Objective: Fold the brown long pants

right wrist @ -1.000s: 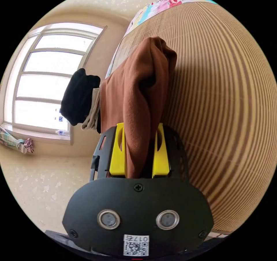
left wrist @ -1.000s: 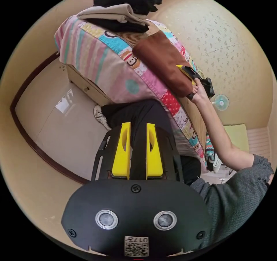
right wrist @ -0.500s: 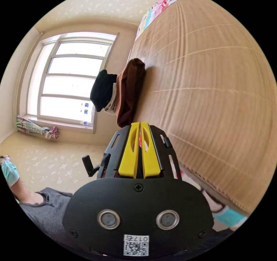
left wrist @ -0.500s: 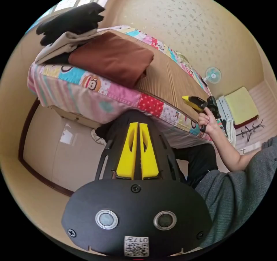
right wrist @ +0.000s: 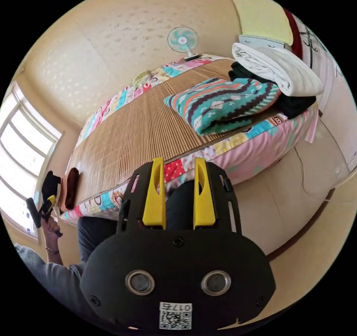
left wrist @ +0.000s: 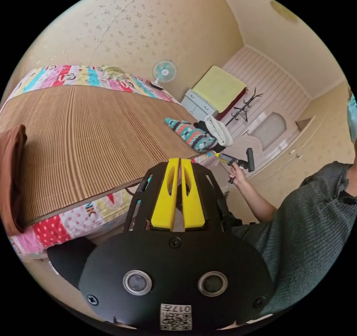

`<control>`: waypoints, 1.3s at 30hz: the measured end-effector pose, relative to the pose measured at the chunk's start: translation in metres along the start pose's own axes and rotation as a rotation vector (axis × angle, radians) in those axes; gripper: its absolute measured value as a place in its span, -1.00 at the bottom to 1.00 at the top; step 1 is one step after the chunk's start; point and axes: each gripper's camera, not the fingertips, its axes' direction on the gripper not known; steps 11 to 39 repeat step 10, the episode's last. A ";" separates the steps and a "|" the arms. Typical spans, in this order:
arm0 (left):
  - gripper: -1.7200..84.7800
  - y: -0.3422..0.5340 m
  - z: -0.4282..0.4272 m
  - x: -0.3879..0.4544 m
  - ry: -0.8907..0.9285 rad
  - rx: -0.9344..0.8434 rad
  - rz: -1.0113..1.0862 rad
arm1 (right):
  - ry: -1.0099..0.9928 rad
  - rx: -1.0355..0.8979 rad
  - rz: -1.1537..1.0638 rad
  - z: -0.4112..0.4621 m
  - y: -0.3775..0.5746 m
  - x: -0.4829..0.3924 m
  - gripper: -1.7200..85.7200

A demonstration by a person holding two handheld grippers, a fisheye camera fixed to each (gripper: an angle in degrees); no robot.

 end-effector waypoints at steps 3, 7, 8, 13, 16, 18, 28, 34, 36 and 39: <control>-0.97 0.005 0.011 0.026 -0.018 -0.017 0.021 | -0.070 0.082 0.080 -0.003 -0.021 0.025 -0.64; -0.97 0.032 0.006 0.049 -0.158 -0.058 0.052 | -0.034 0.106 0.145 0.022 -0.067 0.043 -0.64; -0.97 0.041 0.002 0.048 -0.208 -0.083 0.034 | -0.054 0.100 0.165 0.035 -0.086 0.049 -0.68; -0.97 0.055 -0.007 0.044 -0.254 -0.093 -0.010 | -0.021 0.065 0.210 0.058 -0.110 0.052 -0.76; -0.97 0.055 -0.007 0.044 -0.254 -0.093 -0.010 | -0.021 0.065 0.210 0.058 -0.110 0.052 -0.76; -0.97 0.055 -0.007 0.044 -0.254 -0.093 -0.010 | -0.021 0.065 0.210 0.058 -0.110 0.052 -0.76; -0.97 0.055 -0.007 0.044 -0.254 -0.093 -0.010 | -0.021 0.065 0.210 0.058 -0.110 0.052 -0.76; -0.97 0.055 -0.007 0.044 -0.254 -0.093 -0.010 | -0.021 0.065 0.210 0.058 -0.110 0.052 -0.76; -0.97 0.055 -0.007 0.044 -0.254 -0.093 -0.010 | -0.021 0.065 0.210 0.058 -0.110 0.052 -0.76; -0.97 0.055 -0.007 0.044 -0.254 -0.093 -0.010 | -0.021 0.065 0.210 0.058 -0.110 0.052 -0.76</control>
